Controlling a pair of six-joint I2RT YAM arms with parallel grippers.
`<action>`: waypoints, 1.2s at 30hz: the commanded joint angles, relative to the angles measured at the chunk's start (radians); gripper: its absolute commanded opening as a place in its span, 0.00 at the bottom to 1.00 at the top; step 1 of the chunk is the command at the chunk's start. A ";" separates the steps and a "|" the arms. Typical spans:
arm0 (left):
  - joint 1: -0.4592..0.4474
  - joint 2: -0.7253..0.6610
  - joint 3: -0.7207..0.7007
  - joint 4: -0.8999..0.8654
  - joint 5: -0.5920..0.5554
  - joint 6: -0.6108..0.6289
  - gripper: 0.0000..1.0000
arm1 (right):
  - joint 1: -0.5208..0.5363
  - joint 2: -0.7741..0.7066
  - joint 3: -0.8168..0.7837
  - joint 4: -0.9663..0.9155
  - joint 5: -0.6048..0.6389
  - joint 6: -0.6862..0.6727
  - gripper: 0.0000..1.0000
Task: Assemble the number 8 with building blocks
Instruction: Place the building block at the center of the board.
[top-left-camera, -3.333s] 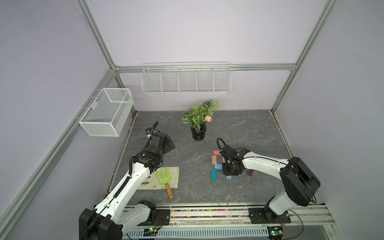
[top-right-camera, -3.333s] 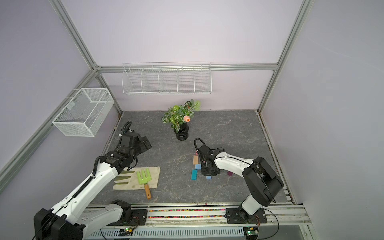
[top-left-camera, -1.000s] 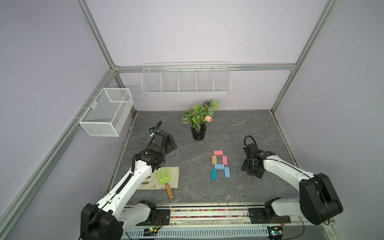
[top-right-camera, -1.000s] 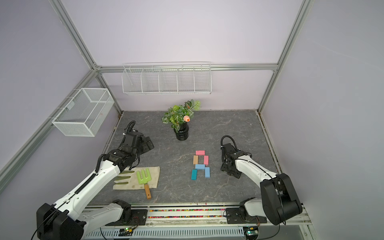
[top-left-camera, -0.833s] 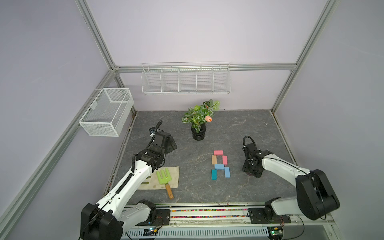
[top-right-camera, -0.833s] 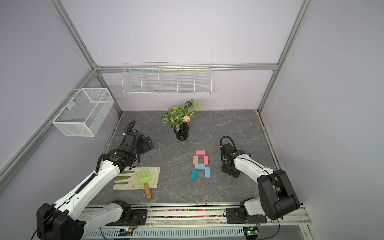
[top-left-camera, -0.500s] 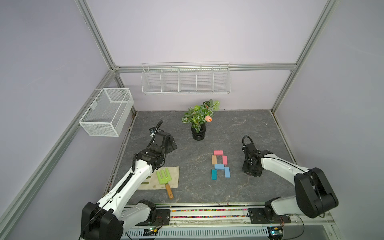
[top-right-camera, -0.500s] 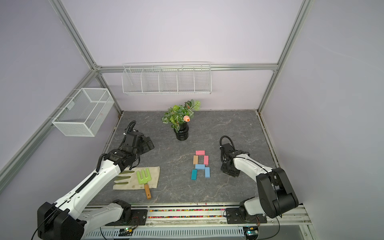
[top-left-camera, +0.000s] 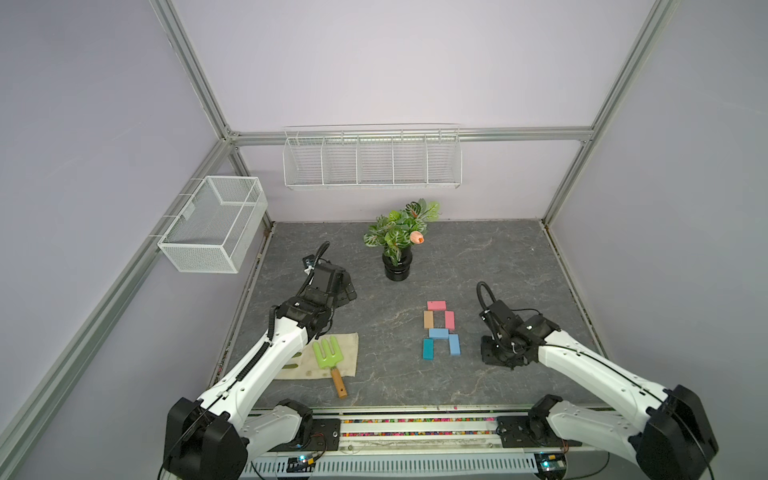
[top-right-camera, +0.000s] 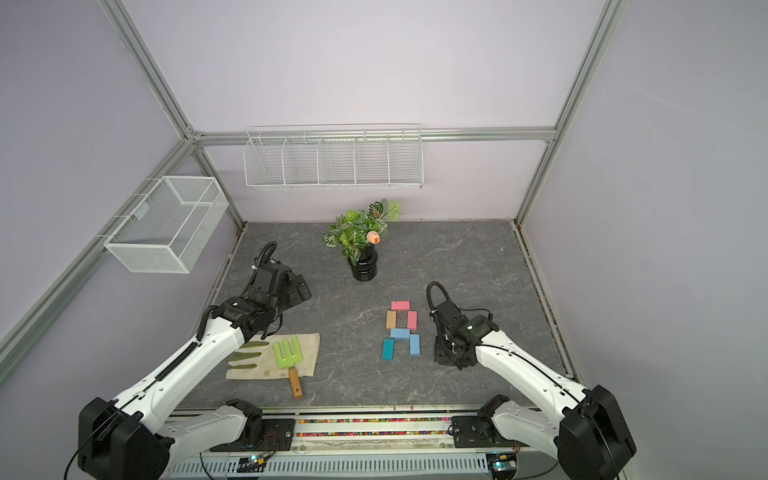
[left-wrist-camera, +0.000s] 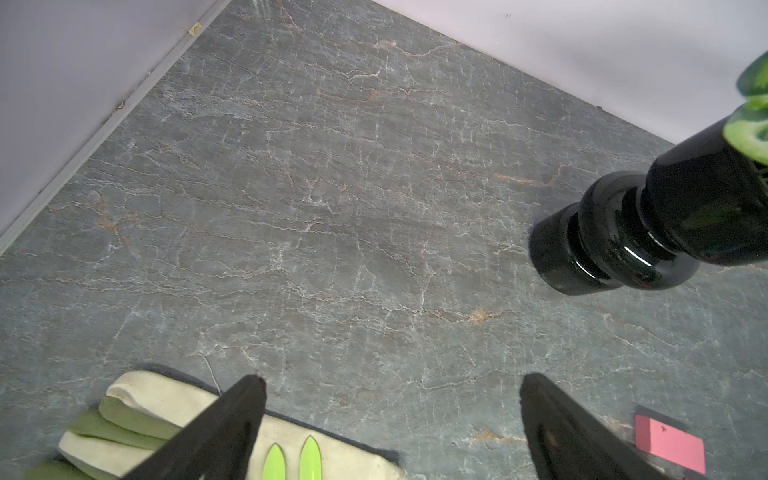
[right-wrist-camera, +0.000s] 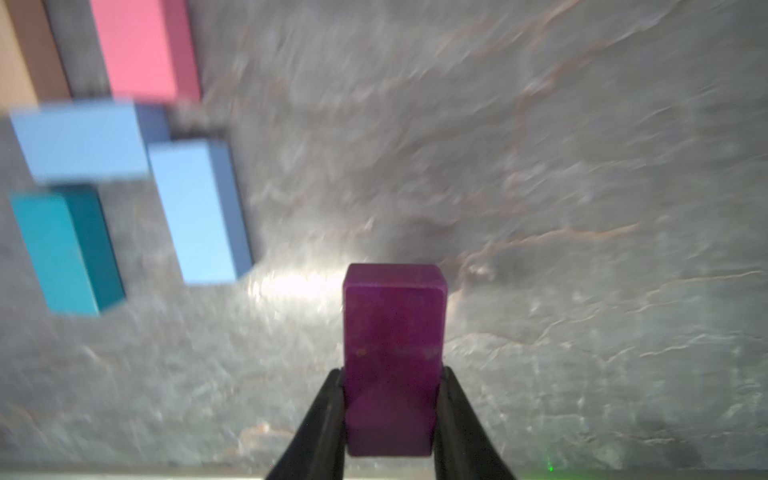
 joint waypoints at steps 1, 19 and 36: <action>-0.008 0.001 0.045 -0.005 -0.015 -0.020 1.00 | 0.085 -0.004 -0.022 -0.057 -0.030 -0.002 0.07; -0.033 0.016 0.074 -0.037 -0.032 -0.032 1.00 | 0.296 0.213 0.042 0.032 -0.003 -0.101 0.07; -0.040 0.017 0.105 -0.075 -0.041 -0.024 1.00 | 0.367 0.286 0.086 0.045 -0.006 -0.127 0.07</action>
